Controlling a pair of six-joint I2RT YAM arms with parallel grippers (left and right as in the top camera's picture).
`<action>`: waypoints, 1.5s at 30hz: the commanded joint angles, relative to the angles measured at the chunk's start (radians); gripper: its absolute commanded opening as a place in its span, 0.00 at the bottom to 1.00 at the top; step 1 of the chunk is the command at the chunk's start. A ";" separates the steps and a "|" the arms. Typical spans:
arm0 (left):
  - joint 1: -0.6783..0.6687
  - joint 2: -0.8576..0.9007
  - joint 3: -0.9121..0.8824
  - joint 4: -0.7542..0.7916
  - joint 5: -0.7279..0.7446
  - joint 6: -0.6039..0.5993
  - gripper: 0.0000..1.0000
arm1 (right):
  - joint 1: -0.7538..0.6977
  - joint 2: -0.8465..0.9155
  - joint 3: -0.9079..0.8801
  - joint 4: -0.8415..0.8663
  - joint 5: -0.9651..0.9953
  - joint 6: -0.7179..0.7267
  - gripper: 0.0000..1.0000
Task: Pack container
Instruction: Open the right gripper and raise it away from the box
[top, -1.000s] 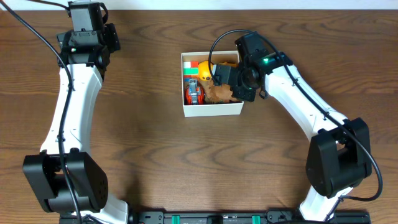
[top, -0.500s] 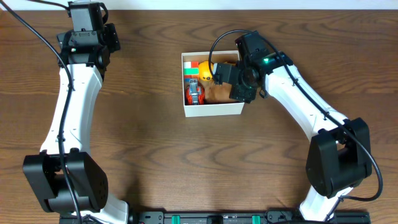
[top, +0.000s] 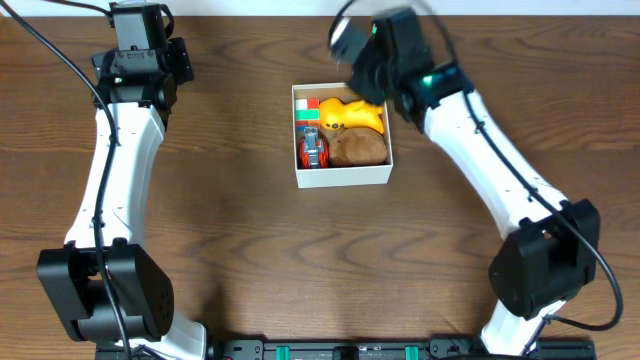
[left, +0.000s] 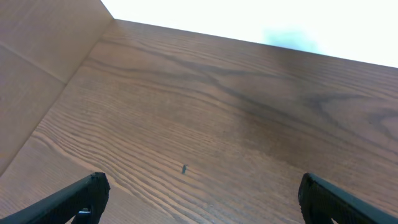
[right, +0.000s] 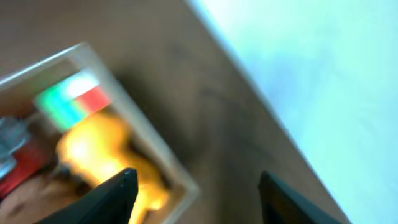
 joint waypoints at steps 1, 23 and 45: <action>0.000 -0.018 0.018 -0.003 -0.009 -0.005 0.98 | -0.049 -0.005 0.049 -0.003 0.241 0.350 0.71; 0.000 -0.018 0.018 -0.003 -0.008 -0.005 0.98 | -0.210 -0.004 0.051 -0.024 0.296 0.396 0.99; 0.000 -0.018 0.018 -0.003 -0.009 -0.005 0.98 | -0.211 -0.004 0.051 -0.206 0.386 0.343 0.99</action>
